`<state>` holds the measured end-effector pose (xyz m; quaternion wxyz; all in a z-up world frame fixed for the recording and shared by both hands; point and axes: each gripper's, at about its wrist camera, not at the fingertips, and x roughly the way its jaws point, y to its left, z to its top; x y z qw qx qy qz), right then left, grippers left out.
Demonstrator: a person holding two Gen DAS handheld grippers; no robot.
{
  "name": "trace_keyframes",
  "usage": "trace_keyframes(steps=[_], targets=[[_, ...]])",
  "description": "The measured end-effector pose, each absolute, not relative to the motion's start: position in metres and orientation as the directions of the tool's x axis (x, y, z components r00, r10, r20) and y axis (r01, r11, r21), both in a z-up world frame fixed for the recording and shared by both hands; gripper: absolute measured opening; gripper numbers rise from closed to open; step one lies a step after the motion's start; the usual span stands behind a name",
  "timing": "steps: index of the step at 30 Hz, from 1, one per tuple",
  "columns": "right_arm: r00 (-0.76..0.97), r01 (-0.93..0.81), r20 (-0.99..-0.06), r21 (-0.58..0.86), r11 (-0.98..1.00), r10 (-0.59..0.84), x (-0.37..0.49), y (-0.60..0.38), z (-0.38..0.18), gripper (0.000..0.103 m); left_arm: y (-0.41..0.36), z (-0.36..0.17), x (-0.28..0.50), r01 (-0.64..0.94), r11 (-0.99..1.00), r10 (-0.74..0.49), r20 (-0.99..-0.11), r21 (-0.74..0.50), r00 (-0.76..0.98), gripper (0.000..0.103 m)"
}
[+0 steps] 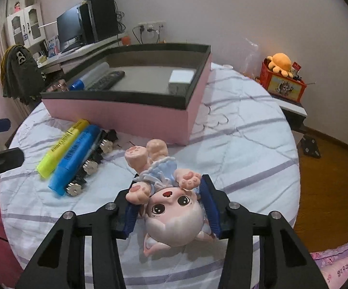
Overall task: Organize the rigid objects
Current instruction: 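Lift the pig doll with the right gripper and carry it over the box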
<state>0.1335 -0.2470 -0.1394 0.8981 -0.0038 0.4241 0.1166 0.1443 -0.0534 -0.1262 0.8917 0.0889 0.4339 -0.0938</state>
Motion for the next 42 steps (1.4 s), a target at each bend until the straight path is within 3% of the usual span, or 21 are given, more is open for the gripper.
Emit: trace_keyframes(steps=[9,16,29,34,42], targets=[[0.657,-0.261,-0.713,0.093,0.961,0.248,0.139,-0.230,-0.082,0.044,-0.036,-0.107,0.158,0.213,0.976,-0.113,-0.753,0.036,0.648,0.103],[0.677,-0.267,-0.689,0.097,0.959,0.258,0.207,-0.206,-0.050,0.044,-0.017,-0.091,0.187,0.181,0.983,-0.113,-0.725,0.016,0.679,0.103],[0.526,-0.122,-0.828,0.153,0.981,0.194,0.384,-0.194,-0.107,0.044,0.009,-0.095,0.252,0.187,0.982,-0.122,-0.736,0.007,0.666,0.103],[0.461,-0.060,-0.871,0.163,0.985,0.172,0.404,-0.201,-0.127,0.044,0.013,-0.101,0.260,0.208,0.978,-0.144,-0.741,-0.006,0.656,0.103],[0.435,0.046,-0.901,0.019,0.999,-0.003,0.406,-0.201,-0.129,0.045,0.010,-0.101,0.256,0.243,0.970,-0.182,-0.739,-0.025,0.649,0.103]])
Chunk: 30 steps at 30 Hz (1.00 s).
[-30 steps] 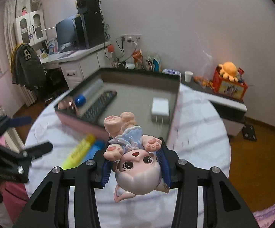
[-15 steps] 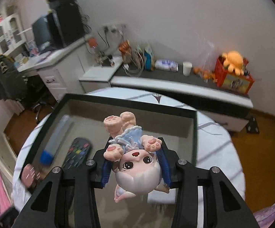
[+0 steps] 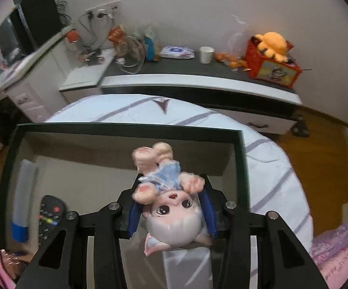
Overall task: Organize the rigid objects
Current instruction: 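Lift the pig doll with the right gripper and carry it over the box, then lower the pig doll into the box and open the right gripper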
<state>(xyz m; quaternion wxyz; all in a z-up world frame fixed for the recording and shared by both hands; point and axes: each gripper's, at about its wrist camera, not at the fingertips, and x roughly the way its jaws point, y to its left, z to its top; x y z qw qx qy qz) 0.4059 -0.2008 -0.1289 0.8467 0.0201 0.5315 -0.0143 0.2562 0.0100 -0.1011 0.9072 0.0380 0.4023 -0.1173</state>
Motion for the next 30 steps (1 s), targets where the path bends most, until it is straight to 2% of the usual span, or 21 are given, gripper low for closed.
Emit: trace_keyframes(steps=[3,12,13,15,16,21,26,30], targets=[[0.437,0.064,-0.897,-0.041,0.997,-0.065,0.403,-0.199,-0.126,0.053,0.011,-0.100,0.252,0.246,0.969,-0.184,-0.737,-0.024,0.650,0.103],[0.450,0.072,-0.883,-0.115,0.991,-0.135,0.389,-0.190,-0.121,0.056,0.014,-0.100,0.242,0.233,0.972,-0.166,-0.741,-0.014,0.650,0.103],[0.468,0.071,-0.877,-0.091,0.993,-0.114,0.386,-0.192,-0.117,0.057,0.014,-0.099,0.240,0.232,0.973,-0.164,-0.740,-0.012,0.653,0.103],[0.492,0.078,-0.868,-0.035,0.996,-0.069,0.378,-0.198,-0.110,0.072,0.014,-0.098,0.237,0.230,0.973,-0.164,-0.738,-0.012,0.655,0.103],[0.504,0.084,-0.863,0.007,0.996,-0.037,0.371,-0.203,-0.105,0.073,0.014,-0.097,0.236,0.228,0.974,-0.162,-0.737,-0.010,0.656,0.103],[0.468,0.012,-0.872,0.170,0.985,0.144,0.357,-0.211,-0.110,0.073,0.011,-0.098,0.231,0.220,0.975,-0.153,-0.739,-0.007,0.656,0.103],[0.421,-0.037,-0.897,0.133,0.990,0.136,0.361,-0.202,-0.121,0.074,0.008,-0.100,0.225,0.217,0.976,-0.140,-0.746,0.007,0.651,0.103],[0.354,-0.025,-0.921,0.163,0.986,0.161,0.368,-0.201,-0.124,0.075,0.007,-0.097,0.221,0.213,0.977,-0.140,-0.742,0.004,0.656,0.103]])
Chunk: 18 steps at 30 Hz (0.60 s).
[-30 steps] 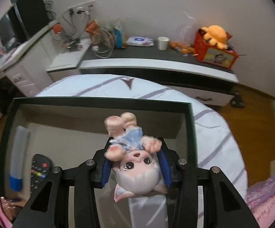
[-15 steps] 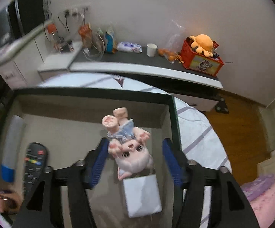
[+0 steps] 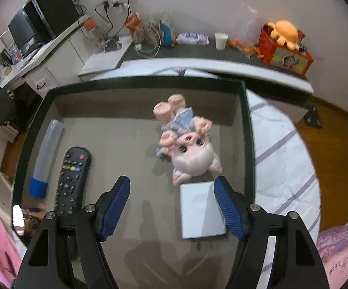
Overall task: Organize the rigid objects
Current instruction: 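Lower the pig doll into the box and open the right gripper, then withdraw the right gripper from the box back over the bed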
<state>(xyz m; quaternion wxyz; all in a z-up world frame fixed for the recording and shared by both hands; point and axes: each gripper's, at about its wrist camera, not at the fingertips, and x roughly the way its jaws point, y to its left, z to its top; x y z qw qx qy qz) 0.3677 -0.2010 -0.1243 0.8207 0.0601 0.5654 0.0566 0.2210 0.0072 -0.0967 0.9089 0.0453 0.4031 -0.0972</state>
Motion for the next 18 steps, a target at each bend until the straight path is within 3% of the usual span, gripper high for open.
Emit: trace_keyframes(steps=[18], targets=[[0.287,0.008,-0.958,-0.015,1.000,-0.017,0.380,-0.185,-0.133,0.079,0.026,-0.092,0.201,0.206,0.978,-0.149,-0.731,-0.012,0.666,0.103]])
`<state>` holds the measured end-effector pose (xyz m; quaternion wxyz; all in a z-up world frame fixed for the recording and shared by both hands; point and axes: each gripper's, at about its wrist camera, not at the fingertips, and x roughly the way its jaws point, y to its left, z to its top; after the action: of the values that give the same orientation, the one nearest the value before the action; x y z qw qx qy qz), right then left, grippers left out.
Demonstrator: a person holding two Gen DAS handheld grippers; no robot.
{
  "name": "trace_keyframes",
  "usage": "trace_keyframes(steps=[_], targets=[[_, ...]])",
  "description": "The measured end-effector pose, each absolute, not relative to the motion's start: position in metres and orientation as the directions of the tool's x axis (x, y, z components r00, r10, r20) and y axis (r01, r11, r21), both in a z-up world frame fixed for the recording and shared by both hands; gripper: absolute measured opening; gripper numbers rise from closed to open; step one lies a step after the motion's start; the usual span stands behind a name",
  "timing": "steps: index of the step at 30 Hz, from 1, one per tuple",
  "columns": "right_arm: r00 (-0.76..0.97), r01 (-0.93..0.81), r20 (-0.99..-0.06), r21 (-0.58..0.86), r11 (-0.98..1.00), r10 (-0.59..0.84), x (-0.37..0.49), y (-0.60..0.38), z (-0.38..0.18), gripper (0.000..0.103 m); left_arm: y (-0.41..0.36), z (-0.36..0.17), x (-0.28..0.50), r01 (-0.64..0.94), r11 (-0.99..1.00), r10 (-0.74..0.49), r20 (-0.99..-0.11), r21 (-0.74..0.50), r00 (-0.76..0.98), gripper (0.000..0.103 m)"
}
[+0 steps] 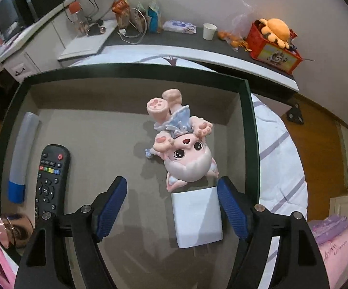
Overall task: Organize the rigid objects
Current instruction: 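Withdraw the right gripper from the box back over the bed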
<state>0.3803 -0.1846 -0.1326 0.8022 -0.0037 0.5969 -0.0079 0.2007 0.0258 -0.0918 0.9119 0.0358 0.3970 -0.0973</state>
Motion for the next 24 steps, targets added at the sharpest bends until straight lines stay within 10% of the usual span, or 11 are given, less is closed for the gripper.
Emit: trace_keyframes(steps=[24], targets=[[0.330,0.050,-0.943,-0.023,0.998,-0.039,0.295,-0.166,-0.102,0.077,0.052,-0.085,0.169,0.235,0.971,-0.195,-0.710,-0.043,0.677,0.103]])
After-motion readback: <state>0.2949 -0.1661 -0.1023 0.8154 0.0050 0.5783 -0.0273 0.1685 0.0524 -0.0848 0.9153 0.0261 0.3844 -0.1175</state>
